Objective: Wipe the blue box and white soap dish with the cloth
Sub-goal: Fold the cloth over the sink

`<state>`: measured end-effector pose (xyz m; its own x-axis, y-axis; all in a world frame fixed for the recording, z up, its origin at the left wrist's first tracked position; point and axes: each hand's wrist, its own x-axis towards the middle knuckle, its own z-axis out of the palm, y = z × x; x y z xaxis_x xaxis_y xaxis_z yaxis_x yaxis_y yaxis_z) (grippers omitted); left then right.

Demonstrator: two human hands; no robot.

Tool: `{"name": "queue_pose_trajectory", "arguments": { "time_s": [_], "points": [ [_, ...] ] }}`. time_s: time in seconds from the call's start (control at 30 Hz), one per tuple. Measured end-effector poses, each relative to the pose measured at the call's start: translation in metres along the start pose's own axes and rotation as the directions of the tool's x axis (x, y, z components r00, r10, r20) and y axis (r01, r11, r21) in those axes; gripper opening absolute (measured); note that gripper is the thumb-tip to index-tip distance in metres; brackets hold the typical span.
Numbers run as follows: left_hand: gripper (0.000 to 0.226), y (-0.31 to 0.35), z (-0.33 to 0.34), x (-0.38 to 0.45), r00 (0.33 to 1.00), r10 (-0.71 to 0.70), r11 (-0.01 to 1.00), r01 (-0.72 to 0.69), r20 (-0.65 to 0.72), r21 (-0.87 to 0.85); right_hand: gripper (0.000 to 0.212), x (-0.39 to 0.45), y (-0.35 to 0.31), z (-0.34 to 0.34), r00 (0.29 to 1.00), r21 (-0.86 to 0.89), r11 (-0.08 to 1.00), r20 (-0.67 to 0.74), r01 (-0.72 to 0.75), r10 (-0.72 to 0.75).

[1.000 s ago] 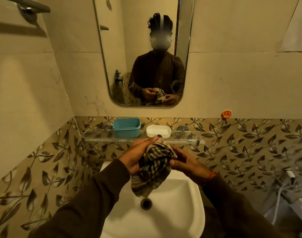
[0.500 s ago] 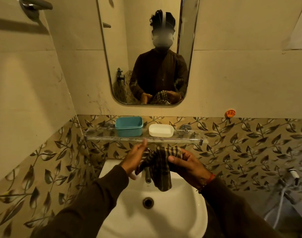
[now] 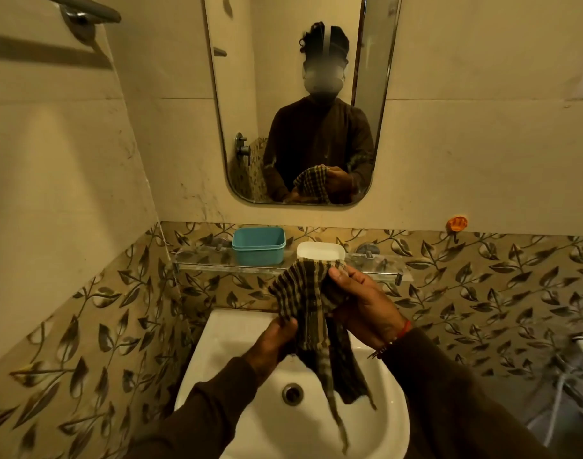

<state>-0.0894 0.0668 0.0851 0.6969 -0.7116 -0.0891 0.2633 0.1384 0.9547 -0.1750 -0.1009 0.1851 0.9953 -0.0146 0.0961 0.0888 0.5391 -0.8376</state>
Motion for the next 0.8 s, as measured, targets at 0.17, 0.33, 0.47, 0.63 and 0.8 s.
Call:
{"name": "queue_pose_trajectory", "arguments": {
  "time_s": [0.17,0.33,0.47,0.63,0.8],
  "points": [
    [0.036,-0.015,0.014,-0.002,0.989,-0.145,0.983,0.148,-0.039,0.106,0.037,0.007,-0.016,0.011,0.996,0.03,0.997,0.048,0.071,-0.073],
    [0.063,-0.015,0.005,0.0,0.973,-0.224,0.819,0.22,0.057,-0.53,0.033,-0.003,-0.014,-0.011,0.996,-0.231,0.971,0.078,0.058,-0.041],
    [0.09,0.02,0.003,0.005,0.988,-0.146,0.822,0.144,0.04,-0.552,0.02,-0.018,0.003,-0.027,0.985,-0.826,0.556,0.159,0.095,0.068],
    [0.05,0.041,0.012,0.016,0.983,-0.144,0.936,0.098,-0.114,-0.338,0.037,-0.03,0.01,-0.039,0.962,-0.928,0.328,0.096,0.18,-0.255],
    [0.05,0.057,0.013,0.013,0.993,-0.098,0.947,0.072,-0.067,-0.313,0.052,-0.028,0.009,-0.058,0.891,-0.706,0.705,-0.272,0.071,-0.362]
  ]
}}
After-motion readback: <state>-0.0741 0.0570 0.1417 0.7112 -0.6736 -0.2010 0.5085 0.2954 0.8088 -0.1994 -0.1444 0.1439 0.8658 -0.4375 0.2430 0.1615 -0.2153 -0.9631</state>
